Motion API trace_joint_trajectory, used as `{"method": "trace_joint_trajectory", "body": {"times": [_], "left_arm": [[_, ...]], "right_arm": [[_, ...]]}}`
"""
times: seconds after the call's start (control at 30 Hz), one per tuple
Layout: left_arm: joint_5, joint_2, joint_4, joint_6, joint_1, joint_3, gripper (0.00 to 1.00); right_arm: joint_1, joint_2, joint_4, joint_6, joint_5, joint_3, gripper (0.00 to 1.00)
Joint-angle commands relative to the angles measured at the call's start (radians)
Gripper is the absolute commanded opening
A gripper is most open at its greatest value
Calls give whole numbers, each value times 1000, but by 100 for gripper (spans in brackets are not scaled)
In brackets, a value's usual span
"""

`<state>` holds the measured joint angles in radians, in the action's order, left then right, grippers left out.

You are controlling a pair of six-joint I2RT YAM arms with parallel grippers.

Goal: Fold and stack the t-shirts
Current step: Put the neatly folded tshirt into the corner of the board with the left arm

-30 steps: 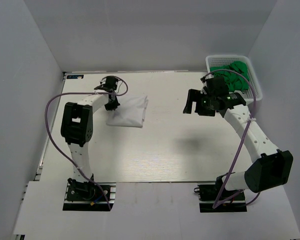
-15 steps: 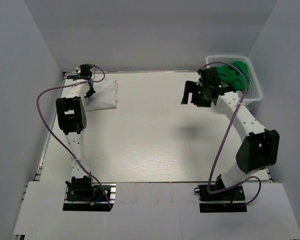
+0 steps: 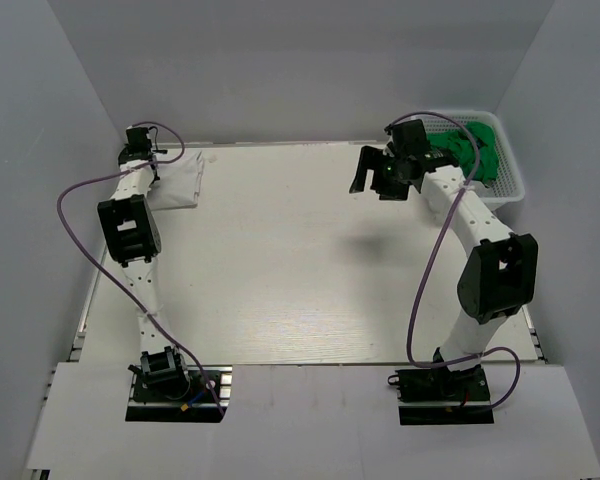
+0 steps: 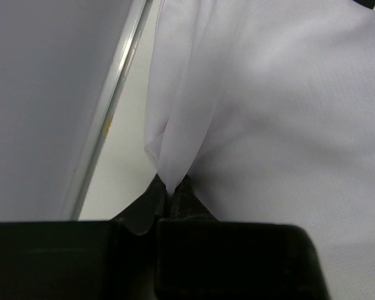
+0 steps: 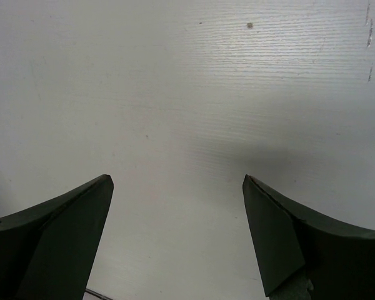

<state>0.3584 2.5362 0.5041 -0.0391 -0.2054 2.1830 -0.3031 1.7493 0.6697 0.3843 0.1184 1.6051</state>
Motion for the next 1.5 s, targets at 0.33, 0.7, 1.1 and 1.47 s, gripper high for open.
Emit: {"method": "trace_joint_trajectory", "body": {"times": [0.33, 0.7, 1.1, 1.47], "left_arm": [[58, 13, -39, -113, -25, 25, 92], [169, -175, 100, 76, -25, 84, 100], [35, -693, 336, 383, 6, -344, 100], [-695, -1687, -89, 574, 176, -1401, 100]], "right_arm": [[-2, 15, -61, 36, 125, 21, 90], [-5, -80, -154, 4, 204, -74, 90], [-1, -424, -252, 22, 201, -419, 90], [-1, -792, -378, 47, 270, -891, 90]]}}
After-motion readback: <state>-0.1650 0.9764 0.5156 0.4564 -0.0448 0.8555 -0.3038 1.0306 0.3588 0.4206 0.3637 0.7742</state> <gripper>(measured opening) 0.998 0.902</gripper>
